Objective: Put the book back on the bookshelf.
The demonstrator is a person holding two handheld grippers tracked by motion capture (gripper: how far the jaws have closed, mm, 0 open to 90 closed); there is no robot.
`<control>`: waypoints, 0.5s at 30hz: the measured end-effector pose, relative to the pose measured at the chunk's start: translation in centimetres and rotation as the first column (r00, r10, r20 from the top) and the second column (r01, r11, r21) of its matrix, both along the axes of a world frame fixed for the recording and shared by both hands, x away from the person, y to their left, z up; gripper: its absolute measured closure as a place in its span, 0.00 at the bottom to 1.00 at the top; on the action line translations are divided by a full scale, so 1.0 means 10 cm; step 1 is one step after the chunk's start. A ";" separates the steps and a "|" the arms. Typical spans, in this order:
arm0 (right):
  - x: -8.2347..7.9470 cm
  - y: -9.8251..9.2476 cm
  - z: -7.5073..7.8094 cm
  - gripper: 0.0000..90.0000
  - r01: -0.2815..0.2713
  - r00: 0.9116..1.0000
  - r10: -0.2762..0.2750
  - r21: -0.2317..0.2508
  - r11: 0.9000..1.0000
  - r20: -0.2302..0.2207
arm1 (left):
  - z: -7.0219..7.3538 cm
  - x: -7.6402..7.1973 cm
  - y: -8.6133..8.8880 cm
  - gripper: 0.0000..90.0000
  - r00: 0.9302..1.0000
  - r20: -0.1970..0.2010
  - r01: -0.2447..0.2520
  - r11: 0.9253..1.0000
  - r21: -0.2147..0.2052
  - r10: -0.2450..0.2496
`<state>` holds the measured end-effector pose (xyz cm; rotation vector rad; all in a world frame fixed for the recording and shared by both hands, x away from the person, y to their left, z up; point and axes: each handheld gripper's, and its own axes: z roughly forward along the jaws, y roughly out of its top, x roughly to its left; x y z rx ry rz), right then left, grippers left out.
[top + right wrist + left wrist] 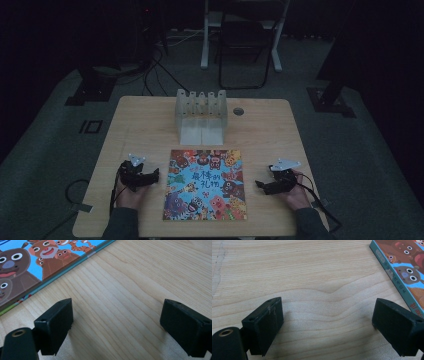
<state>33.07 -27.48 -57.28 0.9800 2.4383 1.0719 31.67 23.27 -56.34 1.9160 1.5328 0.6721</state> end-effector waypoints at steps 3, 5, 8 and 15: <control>0.00 0.00 0.00 0.12 0.000 1.000 0.000 0.000 1.000 0.000 | 0.00 0.00 0.00 0.11 1.000 -0.001 -0.001 1.000 0.001 0.001; 0.00 0.00 0.00 0.12 0.000 1.000 0.000 0.000 1.000 -0.001 | 0.00 0.00 0.00 0.11 1.000 -0.001 -0.001 1.000 0.001 0.001; 0.00 0.00 0.00 0.12 0.001 1.000 -0.001 0.000 1.000 0.000 | 0.00 0.00 0.00 0.11 1.000 -0.001 -0.001 1.000 0.001 0.001; -0.02 0.00 0.01 0.16 0.016 1.000 -0.016 0.001 1.000 0.011 | 0.00 0.00 0.00 0.11 1.000 -0.001 0.000 1.000 0.001 0.000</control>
